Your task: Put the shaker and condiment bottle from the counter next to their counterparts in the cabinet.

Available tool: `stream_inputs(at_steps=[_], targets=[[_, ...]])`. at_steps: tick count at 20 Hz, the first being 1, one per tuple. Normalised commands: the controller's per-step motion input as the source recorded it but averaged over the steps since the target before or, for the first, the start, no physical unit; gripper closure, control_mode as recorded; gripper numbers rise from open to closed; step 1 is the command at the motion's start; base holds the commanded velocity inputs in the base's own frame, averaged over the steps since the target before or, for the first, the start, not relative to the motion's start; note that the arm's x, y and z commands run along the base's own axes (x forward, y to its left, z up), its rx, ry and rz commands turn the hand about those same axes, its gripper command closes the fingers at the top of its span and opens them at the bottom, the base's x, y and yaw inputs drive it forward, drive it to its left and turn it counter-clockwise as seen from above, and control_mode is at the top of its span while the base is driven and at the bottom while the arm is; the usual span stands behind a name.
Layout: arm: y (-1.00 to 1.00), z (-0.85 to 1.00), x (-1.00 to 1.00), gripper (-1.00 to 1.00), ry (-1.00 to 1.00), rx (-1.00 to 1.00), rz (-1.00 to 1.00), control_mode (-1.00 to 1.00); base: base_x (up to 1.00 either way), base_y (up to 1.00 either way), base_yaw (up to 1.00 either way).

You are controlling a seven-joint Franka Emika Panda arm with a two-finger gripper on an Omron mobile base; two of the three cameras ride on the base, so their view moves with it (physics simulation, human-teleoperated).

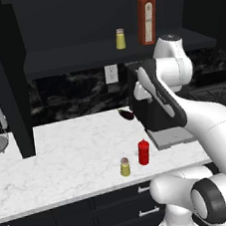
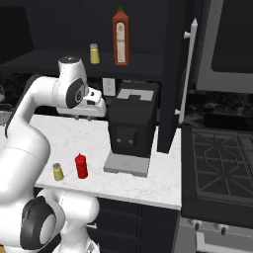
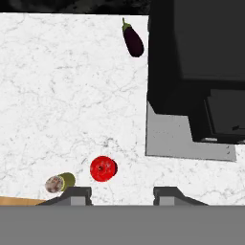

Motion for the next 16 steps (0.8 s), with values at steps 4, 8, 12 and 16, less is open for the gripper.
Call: stream_inputs(at_steps=[4, 8, 12, 16], targets=[[0.00, 0.00, -0.04, -1.00, 0.00, 0.00, 0.00, -1.00, 0.00, 0.00, 0.00], [0.00, 0.00, -0.09, -1.00, -0.01, 0.00, 0.00, -1.00, 0.00, 0.00, 0.00], [0.00, 0.00, -0.13, -1.00, -0.01, 0.00, 0.00, -1.00, 0.00, 0.00, 0.00], [0.00, 0.00, -0.14, -1.00, -0.01, 0.00, 0.00, -1.00, 0.00, 0.00, 0.00]])
